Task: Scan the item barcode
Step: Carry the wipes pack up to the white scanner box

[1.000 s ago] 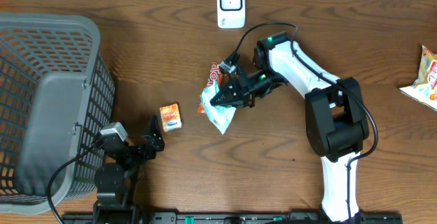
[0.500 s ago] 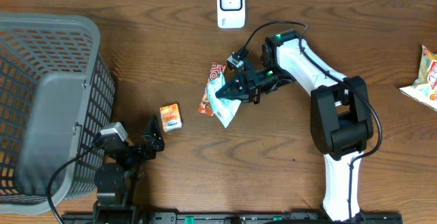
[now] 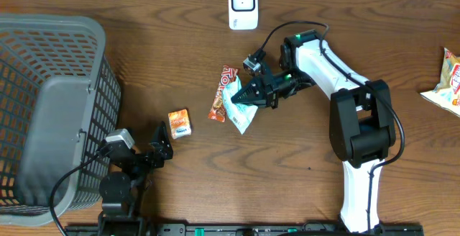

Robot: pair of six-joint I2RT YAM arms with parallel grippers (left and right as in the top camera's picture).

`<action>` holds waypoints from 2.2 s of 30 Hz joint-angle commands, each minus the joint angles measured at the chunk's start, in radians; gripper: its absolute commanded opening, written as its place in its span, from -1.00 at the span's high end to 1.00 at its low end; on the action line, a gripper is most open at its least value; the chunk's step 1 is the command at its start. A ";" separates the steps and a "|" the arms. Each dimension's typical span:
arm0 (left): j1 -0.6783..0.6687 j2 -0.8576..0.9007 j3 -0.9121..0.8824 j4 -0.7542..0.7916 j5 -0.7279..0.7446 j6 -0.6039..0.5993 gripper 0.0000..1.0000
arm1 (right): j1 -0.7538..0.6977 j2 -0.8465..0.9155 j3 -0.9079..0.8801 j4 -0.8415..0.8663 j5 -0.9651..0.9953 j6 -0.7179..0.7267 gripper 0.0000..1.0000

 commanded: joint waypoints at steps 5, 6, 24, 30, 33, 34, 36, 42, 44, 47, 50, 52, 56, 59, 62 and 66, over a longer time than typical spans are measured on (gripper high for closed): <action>0.005 0.000 -0.018 -0.032 0.010 -0.009 -0.96 | -0.024 -0.030 -0.002 -0.001 0.069 -0.044 0.98; 0.005 0.000 -0.018 -0.032 0.009 -0.009 -0.94 | -0.024 -0.036 -0.002 -0.001 0.072 -0.051 0.97; 0.005 0.000 -0.018 -0.032 0.009 -0.009 -0.96 | -0.024 -0.231 -0.002 0.388 0.401 0.080 0.97; 0.005 0.000 -0.018 -0.032 0.009 -0.009 -0.96 | -0.001 -0.253 -0.002 0.589 0.934 0.475 0.97; 0.005 0.000 -0.018 -0.032 0.009 -0.009 -0.96 | 0.005 -0.302 -0.002 0.565 0.933 0.480 0.97; 0.005 0.000 -0.018 -0.032 0.009 -0.009 -0.96 | 0.005 -0.336 -0.002 0.545 0.943 0.488 0.97; 0.005 0.000 -0.018 -0.032 0.009 -0.009 -0.96 | 0.004 -0.390 -0.002 0.508 1.019 0.532 0.97; 0.005 0.000 -0.018 -0.032 0.009 -0.009 -0.95 | 0.009 -0.596 -0.002 0.392 1.358 0.722 0.97; 0.005 0.000 -0.018 -0.032 0.010 -0.009 -0.96 | 0.013 -0.646 -0.002 0.383 1.390 0.767 0.96; 0.005 0.000 -0.018 -0.032 0.009 -0.009 -0.96 | 0.029 -0.694 -0.002 0.400 1.458 0.818 0.97; 0.005 0.000 -0.018 -0.032 0.010 -0.009 -0.96 | 0.058 -0.709 -0.002 0.433 1.591 0.872 0.96; 0.005 0.000 -0.018 -0.032 0.009 -0.009 -0.96 | 0.078 -0.706 -0.003 0.447 1.688 0.913 0.96; 0.005 0.000 -0.018 -0.032 0.009 -0.009 -0.96 | 0.115 -0.689 -0.022 0.525 1.759 0.950 0.97; 0.005 0.000 -0.018 -0.032 0.009 -0.009 -0.95 | 0.130 -0.679 -0.053 0.631 1.738 0.949 0.98; 0.005 0.000 -0.018 -0.032 0.009 -0.009 -0.96 | 0.134 -0.662 -0.099 0.741 1.717 0.944 0.97; 0.005 0.000 -0.018 -0.032 0.009 -0.009 -0.95 | 0.134 -0.611 -0.143 0.891 1.659 0.855 0.97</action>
